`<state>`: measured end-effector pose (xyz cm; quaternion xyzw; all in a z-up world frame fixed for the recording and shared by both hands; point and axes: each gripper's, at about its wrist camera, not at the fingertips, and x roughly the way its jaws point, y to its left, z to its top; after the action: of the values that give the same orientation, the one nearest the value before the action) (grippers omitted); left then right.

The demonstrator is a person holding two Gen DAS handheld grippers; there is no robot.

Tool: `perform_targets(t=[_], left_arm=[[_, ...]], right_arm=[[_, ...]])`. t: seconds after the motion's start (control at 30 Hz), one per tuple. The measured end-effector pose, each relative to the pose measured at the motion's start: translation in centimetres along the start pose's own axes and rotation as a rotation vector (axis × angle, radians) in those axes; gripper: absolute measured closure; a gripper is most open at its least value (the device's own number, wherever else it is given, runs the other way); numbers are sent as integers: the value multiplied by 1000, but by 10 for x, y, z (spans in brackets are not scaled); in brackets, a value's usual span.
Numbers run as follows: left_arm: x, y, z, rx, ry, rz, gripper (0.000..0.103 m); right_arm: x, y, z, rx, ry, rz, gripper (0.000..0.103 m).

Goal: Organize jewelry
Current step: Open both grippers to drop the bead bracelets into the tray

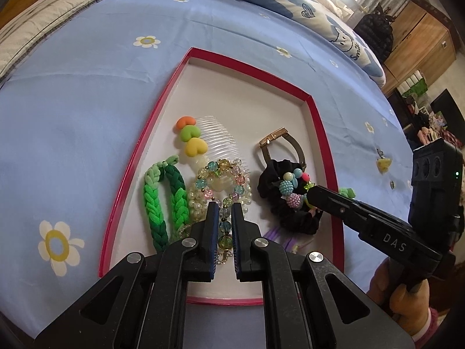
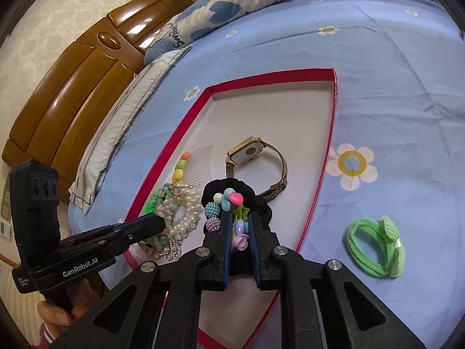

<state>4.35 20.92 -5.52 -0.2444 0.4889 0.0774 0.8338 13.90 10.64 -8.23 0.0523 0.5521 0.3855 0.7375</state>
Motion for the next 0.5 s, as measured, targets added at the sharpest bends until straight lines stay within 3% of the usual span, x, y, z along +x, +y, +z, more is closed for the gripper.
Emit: perform_targets(t=[0.13, 0.17, 0.3, 0.5], left_arm=[[-2, -1, -1, 3, -4, 3, 95], [-3, -1, -1, 2, -4, 3, 95], [-7, -3, -2, -2, -12, 0, 79], [-17, -8, -2, -7, -29, -5, 58]], right_arm=[[-1, -1, 0, 4, -1, 1, 86], [-2, -1, 1, 9, -2, 2, 81], [-11, -2, 0, 14, -20, 12, 64], [-38, -8, -1, 27, -73, 12, 55]])
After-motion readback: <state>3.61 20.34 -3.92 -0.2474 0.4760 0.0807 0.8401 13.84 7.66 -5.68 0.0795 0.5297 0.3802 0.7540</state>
